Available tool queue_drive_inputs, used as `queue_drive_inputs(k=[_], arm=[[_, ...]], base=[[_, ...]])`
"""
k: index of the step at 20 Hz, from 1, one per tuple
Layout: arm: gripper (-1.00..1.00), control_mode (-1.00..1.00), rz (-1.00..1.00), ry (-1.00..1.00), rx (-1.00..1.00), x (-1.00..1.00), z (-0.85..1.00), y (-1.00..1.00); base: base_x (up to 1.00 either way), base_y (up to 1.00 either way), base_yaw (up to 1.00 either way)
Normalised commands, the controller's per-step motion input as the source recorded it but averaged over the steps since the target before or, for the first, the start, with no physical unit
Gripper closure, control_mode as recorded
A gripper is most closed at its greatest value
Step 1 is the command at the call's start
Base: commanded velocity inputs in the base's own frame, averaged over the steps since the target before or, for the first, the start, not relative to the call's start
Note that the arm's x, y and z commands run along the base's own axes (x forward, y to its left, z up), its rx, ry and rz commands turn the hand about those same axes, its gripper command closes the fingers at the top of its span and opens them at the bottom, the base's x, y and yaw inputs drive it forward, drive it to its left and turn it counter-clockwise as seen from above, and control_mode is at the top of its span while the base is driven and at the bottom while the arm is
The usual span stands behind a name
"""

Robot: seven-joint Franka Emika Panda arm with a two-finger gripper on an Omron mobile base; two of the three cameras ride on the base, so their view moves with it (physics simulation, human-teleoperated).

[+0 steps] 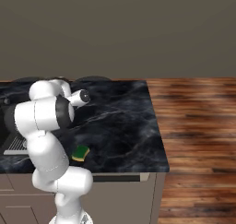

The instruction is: Open the cabinet. Pick the spray and place it next to the sink. Then close the cabinet.

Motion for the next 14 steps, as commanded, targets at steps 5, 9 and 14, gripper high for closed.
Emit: queue_drive_inputs(k=[5, 9, 14], arm=[[-1.00, -1.00, 0.00, 0.00, 0.00, -0.12, 0.27, -0.23], [-1.00, -1.00, 0.00, 0.00, 0.00, -0.05, 0.40, -0.45], [-1.00, -1.00, -0.04, 0.05, 0.00, -0.09, 0.59, -0.58]], base=[[0.00, 0.00, 0.00], [0.00, 0.00, 0.00], [0.00, 0.00, 0.00]])
